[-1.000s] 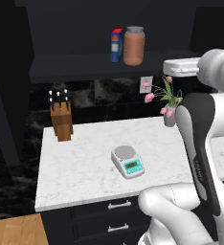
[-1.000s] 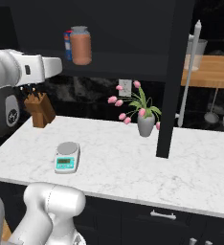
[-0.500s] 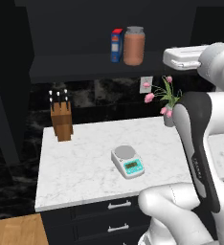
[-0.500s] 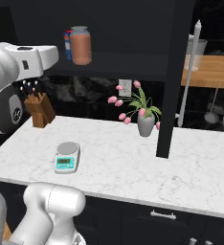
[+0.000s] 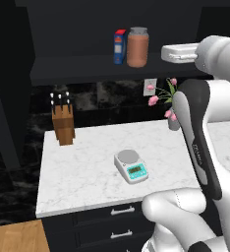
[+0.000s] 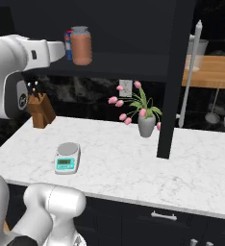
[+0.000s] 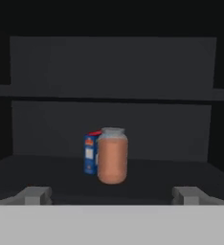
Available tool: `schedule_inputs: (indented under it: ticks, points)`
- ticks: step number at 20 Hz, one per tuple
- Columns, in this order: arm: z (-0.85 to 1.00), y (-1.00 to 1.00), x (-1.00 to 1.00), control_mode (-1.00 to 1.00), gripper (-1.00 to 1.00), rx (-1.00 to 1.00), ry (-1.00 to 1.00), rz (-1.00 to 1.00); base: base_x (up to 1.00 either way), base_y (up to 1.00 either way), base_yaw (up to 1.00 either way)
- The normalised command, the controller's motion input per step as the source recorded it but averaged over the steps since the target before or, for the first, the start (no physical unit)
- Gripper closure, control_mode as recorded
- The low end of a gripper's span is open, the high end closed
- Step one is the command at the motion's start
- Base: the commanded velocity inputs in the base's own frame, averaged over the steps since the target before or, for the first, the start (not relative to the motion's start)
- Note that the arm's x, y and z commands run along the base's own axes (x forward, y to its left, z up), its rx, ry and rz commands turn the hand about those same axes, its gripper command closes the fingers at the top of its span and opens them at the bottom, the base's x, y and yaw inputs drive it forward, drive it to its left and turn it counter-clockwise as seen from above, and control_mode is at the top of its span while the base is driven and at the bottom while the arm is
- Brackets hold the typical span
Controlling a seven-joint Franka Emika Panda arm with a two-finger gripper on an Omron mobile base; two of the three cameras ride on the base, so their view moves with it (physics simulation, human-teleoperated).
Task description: Pick the honey bottle and place it on the digital scale for weighing, and close the cabinet.
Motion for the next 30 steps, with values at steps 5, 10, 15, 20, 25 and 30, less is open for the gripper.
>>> schedule_inputs:
  ticks: [5, 10, 15, 20, 25, 30]
  points:
    - [-0.04, 0.0, 0.45, -1.0, -1.0, 0.0, 0.04, 0.0, 0.0, 0.0, 0.0]
    - [-0.12, 0.0, 0.38, -1.0, -1.0, 0.0, 0.01, 0.0, 0.0, 0.0, 0.0]
    - [-0.14, 0.0, 0.31, -1.0, -1.0, 0.0, 0.04, 0.0, 0.0, 0.0, 0.0]
    - [-0.08, 0.0, 0.43, -1.0, -1.0, 0.0, 0.05, 0.0, 0.0, 0.0, 0.0]
    - [0.0, -0.02, 0.36, -1.0, -1.0, 0.0, 0.0, 0.0, 0.0, 0.0, 0.0]
    - [0.02, -0.01, 0.41, -1.0, -1.0, 0.0, 0.0, 0.0, 0.0, 0.0, 0.0]
